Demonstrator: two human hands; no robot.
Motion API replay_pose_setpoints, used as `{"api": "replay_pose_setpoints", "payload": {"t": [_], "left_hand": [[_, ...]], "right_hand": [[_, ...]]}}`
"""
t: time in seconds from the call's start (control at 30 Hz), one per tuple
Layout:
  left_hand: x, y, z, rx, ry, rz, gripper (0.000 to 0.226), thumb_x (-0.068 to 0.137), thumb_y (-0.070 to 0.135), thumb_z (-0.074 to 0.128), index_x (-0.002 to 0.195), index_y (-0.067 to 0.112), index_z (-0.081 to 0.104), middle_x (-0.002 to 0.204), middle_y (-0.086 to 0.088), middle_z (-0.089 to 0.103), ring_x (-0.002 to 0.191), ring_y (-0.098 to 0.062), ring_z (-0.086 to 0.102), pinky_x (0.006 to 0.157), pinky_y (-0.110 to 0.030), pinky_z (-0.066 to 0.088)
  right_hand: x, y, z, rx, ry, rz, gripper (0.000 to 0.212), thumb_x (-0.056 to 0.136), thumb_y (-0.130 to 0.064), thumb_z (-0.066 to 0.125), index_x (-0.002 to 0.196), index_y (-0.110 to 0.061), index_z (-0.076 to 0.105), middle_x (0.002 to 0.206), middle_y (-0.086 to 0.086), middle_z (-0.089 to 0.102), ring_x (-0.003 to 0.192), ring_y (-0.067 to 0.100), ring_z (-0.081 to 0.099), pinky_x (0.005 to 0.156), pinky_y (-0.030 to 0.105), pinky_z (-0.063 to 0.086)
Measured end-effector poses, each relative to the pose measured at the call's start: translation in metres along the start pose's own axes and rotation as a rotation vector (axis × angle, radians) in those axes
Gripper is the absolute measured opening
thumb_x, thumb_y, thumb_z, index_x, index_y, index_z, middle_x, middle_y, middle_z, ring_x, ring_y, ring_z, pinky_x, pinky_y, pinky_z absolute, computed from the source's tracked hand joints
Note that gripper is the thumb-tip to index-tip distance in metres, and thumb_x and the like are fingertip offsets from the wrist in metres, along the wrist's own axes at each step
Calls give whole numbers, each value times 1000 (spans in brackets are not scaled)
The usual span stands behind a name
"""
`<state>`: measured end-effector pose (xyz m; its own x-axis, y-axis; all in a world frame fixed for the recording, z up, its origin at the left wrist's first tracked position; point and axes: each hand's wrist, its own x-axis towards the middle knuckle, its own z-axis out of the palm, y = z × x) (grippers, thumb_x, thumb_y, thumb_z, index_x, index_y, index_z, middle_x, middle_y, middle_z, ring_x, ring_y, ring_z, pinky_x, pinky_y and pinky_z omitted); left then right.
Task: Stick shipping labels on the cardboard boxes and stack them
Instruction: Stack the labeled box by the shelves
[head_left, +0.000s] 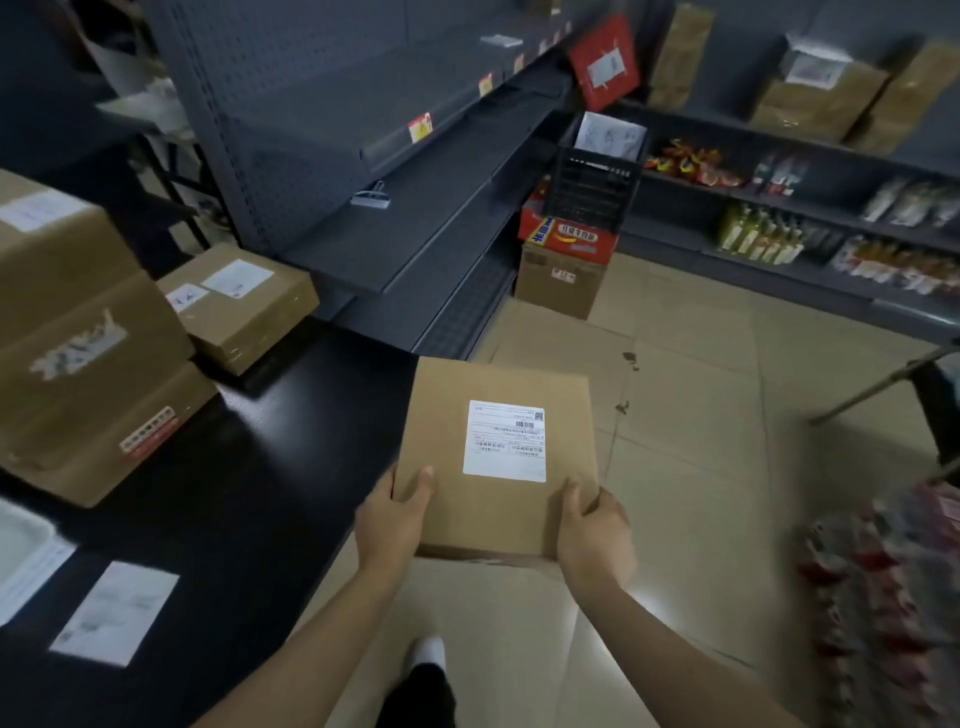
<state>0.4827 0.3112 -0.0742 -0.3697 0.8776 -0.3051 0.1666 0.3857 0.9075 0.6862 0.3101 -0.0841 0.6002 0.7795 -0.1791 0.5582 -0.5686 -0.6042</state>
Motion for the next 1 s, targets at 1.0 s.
{"api": "replay_pose_setpoints", "payload": {"t": [1.0], "left_hand": [[366,134,-137,-144,869,-159,42,97,35,50,131,11,50,113,2,56,102,-15,52,86,-27,39]], "right_hand": [[198,-502,286,-62,-633,-823,56,92,-62,39,104,-11,61,101,11,66,90,32,62,74,38,51]]}}
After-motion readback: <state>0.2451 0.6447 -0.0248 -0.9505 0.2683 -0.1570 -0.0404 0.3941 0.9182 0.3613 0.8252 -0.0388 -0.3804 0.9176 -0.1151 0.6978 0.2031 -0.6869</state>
